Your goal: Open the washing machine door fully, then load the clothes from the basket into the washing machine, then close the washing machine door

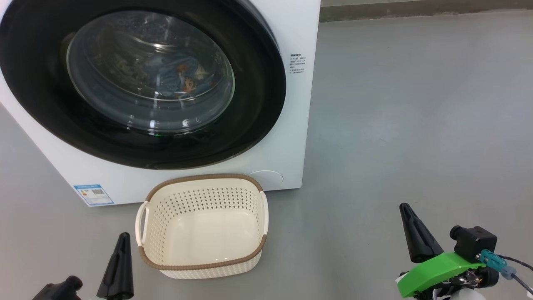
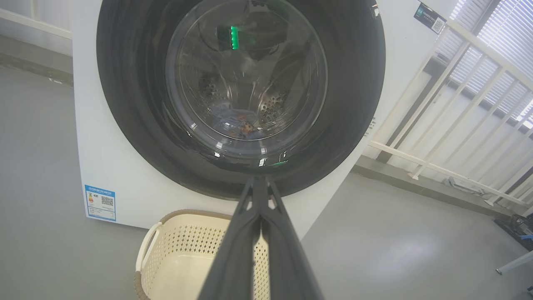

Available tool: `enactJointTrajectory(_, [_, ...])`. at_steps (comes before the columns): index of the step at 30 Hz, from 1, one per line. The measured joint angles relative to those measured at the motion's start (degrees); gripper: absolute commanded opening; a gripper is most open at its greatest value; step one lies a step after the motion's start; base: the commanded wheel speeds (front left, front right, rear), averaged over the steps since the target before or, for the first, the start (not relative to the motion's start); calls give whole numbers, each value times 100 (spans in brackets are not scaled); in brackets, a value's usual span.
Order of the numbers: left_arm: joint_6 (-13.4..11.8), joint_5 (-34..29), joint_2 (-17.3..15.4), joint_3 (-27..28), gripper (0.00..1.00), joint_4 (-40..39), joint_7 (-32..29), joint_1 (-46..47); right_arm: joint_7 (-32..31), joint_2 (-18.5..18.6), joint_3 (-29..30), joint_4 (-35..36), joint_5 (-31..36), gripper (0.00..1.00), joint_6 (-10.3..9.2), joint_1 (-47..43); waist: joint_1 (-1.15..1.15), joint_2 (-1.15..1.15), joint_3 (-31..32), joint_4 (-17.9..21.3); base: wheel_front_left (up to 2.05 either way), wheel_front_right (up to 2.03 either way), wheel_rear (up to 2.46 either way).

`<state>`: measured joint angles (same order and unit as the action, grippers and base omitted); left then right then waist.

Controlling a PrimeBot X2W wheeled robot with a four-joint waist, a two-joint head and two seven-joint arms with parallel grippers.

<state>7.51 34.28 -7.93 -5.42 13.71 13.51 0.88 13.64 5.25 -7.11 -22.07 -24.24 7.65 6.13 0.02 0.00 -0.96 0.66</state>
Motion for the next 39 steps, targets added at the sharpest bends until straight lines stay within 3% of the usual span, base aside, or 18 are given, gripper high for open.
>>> enactJointTrajectory(39, [0,1872,174,309,0,45,-634,16,-632,-94,437,196,-2219,0,-1,0,-2,0,23,-22,0,0,0])
